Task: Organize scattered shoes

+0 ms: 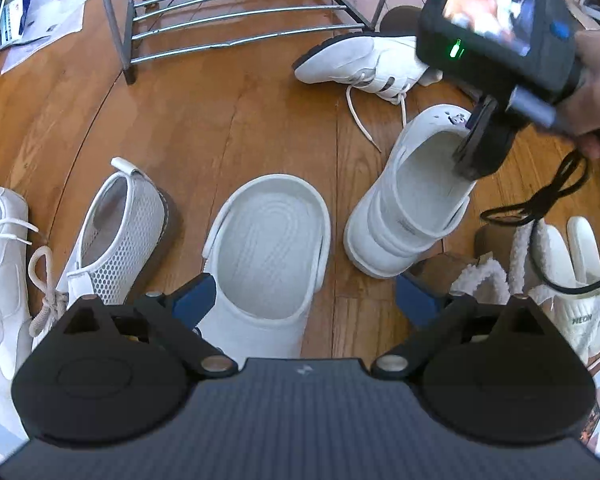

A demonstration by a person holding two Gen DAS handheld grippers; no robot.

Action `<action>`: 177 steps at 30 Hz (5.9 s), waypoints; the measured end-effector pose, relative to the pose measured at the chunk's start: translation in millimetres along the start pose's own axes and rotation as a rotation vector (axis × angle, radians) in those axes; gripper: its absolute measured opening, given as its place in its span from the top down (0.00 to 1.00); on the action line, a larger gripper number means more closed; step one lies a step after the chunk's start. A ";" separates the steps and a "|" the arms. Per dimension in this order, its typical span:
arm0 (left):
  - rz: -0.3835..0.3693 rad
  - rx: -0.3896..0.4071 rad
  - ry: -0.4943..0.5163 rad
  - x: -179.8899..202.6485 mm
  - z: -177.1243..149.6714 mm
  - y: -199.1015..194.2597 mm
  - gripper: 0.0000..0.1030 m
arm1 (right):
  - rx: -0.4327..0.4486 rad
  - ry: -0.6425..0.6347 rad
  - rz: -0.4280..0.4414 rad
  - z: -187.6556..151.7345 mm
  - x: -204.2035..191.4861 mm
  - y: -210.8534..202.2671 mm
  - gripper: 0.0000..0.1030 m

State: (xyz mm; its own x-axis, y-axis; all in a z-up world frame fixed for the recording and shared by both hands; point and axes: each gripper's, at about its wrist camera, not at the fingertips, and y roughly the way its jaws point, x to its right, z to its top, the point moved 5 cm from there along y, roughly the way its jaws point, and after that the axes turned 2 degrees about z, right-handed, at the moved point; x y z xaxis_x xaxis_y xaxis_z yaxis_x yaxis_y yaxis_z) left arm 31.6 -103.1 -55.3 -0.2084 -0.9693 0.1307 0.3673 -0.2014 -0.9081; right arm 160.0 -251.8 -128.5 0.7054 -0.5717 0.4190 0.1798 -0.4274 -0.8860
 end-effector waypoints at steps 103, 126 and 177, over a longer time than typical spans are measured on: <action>0.025 -0.072 -0.030 -108.6 -47.6 35.1 0.00 | 0.517 0.585 0.669 -49.2 -107.1 13.9 0.03; -0.029 -0.071 0.112 -43.6 -61.0 43.6 0.00 | 0.417 0.831 0.712 -116.2 -74.6 -4.6 0.07; 0.012 0.089 0.570 39.4 184.2 210.1 0.19 | 0.515 1.103 0.886 -32.2 152.9 126.6 0.13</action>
State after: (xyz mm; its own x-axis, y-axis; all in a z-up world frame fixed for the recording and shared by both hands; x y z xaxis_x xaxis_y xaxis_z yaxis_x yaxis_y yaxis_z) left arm 267.6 -209.6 -167.7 -0.6505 -0.7471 -0.1369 0.4425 -0.2263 -0.8677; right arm 268.5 -416.0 -170.2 -0.1014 -0.8311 -0.5468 0.3629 0.4809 -0.7981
